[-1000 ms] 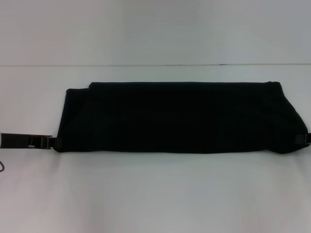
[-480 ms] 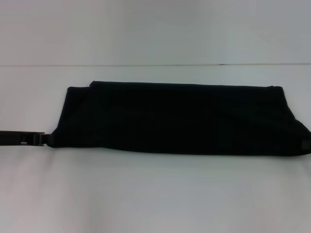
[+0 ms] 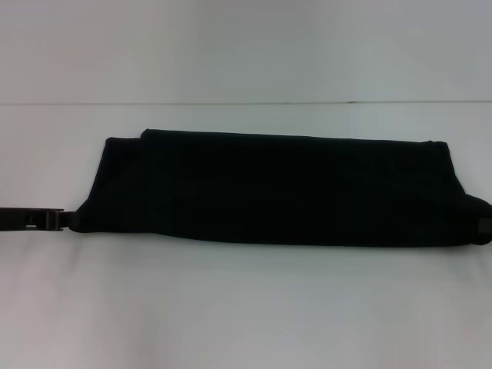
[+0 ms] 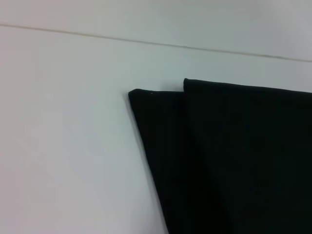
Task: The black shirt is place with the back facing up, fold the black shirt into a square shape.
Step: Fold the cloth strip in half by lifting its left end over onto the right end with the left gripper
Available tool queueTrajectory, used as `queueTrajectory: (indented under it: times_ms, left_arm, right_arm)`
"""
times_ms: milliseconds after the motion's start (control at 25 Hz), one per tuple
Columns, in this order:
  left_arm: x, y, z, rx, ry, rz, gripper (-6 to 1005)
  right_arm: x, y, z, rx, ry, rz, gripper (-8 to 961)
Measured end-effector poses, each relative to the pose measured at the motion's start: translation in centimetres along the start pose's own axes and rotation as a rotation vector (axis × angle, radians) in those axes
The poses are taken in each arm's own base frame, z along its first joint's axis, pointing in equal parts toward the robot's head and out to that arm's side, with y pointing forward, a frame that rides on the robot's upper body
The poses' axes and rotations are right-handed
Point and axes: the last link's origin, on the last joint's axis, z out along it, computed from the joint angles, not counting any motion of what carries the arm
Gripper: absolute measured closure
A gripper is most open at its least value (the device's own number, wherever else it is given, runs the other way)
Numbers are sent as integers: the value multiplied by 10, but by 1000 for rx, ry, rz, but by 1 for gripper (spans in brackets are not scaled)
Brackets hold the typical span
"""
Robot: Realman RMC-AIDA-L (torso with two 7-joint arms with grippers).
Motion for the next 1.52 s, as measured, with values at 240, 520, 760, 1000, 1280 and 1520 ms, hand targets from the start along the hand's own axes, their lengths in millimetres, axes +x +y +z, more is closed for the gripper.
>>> queueTrajectory:
  times_ms: [240, 520, 760, 1000, 1280, 1520]
  left_arm:
    - [3, -1, -8, -23, 16, -18, 932]
    - [6, -4, -25, -41, 70, -50, 880]
    - [8, 18, -42, -255, 65, -64, 706]
    - [7, 31, -39, -352, -68, -175, 463]
    - [-1, 31, -21, -316, -176, -392, 142]
    - [-4, 30, -14, -300, -190, -559, 85]
  right_arm:
    - [-4, 5, -12, -66, -62, -25, 822]
    - [-7, 10, -40, -170, -214, -77, 724]
    - [-11, 25, -34, -241, -239, -185, 595]
    - [-30, 43, -9, -244, -174, -273, 326]
    - [-54, 63, 15, -228, -133, -382, 109]
    - [-67, 81, 24, -257, -113, -462, 104]
